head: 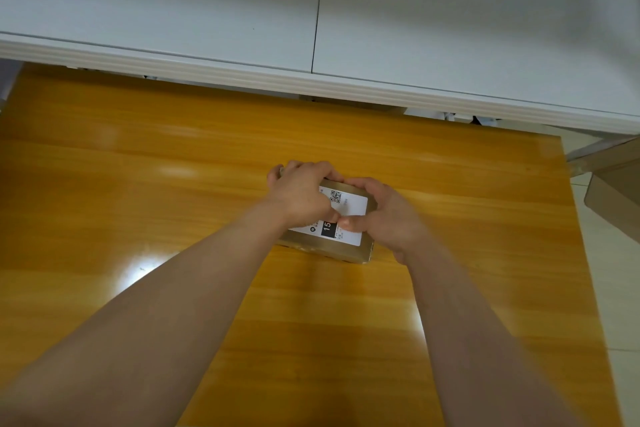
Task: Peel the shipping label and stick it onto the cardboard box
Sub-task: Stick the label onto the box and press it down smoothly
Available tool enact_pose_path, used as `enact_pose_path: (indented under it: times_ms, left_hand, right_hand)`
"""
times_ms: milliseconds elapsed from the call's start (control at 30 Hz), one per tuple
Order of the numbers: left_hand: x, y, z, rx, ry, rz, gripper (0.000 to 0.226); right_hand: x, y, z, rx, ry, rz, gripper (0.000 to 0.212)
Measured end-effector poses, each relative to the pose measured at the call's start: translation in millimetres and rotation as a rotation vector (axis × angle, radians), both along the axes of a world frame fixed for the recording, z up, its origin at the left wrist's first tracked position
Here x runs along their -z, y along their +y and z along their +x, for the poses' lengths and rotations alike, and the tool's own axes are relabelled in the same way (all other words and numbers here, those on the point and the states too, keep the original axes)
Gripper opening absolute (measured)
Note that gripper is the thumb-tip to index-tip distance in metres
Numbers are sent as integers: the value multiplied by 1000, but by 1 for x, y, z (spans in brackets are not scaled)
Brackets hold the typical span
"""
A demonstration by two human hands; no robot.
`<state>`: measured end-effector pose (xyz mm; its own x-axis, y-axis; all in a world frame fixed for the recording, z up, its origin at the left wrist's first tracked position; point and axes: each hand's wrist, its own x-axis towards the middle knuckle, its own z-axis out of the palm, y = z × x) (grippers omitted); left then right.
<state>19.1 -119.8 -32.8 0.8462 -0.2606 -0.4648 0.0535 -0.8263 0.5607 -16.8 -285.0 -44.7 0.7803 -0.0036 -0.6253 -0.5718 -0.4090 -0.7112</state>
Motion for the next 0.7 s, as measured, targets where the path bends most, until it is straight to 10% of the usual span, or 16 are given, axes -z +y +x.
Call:
enact_pose_path:
  times_ms: [467, 700]
  left_hand:
    - [15, -16, -2, -247, -124, 13, 11]
    - [10, -8, 1, -62, -58, 76, 40]
  right_hand:
    - [0, 9, 1, 171, -49, 0, 33]
    - [-9, 2, -8, 104, -43, 81, 25]
